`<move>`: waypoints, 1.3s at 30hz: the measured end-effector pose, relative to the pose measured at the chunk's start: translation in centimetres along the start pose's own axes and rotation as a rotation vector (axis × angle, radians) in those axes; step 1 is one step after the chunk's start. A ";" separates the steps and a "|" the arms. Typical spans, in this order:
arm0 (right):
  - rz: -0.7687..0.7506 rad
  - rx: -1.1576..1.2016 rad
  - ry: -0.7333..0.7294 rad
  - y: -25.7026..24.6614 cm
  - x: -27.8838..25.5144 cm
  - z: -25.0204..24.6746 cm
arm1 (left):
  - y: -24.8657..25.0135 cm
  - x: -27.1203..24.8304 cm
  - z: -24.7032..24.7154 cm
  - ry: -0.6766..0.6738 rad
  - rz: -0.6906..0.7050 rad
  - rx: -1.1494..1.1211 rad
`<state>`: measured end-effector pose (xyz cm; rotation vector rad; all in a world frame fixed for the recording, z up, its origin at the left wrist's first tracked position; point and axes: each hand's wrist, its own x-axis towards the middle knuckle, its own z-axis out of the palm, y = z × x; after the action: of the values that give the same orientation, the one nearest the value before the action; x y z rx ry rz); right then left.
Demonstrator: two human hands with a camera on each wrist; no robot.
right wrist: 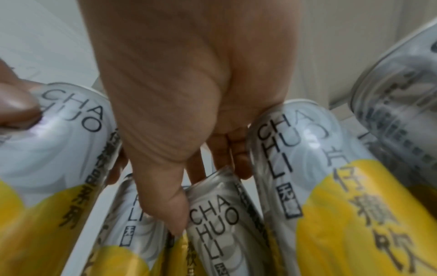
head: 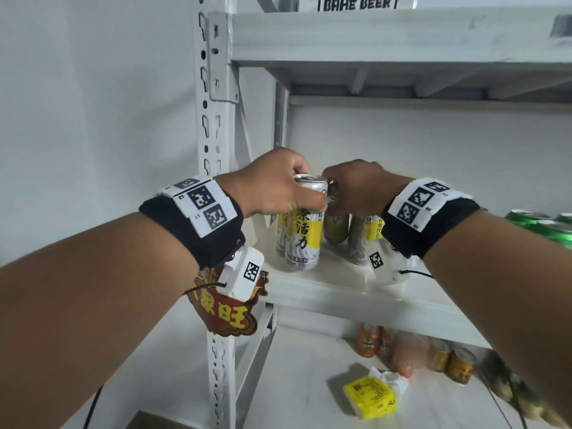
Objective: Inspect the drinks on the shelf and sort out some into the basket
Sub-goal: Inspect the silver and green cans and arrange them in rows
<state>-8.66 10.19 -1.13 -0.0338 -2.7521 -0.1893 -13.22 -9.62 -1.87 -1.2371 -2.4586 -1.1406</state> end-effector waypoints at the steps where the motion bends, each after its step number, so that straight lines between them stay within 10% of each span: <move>1: -0.016 -0.040 0.002 -0.2 -0.2 -0.1 | 0.0 -0.1 0.0 0.004 0.004 0.005; 19: -0.133 0.477 0.210 4.1 -7.7 -3.2 | 2.8 0.0 2.2 -0.025 0.070 0.126; 39: -0.098 0.403 0.217 7.3 -9.4 -1.2 | 3.4 9.5 6.0 -0.107 -0.073 0.495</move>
<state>0.86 17.30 -2.56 0.2167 -2.5247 0.3191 -15.70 1.68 0.11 -1.0828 -2.6509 -0.4346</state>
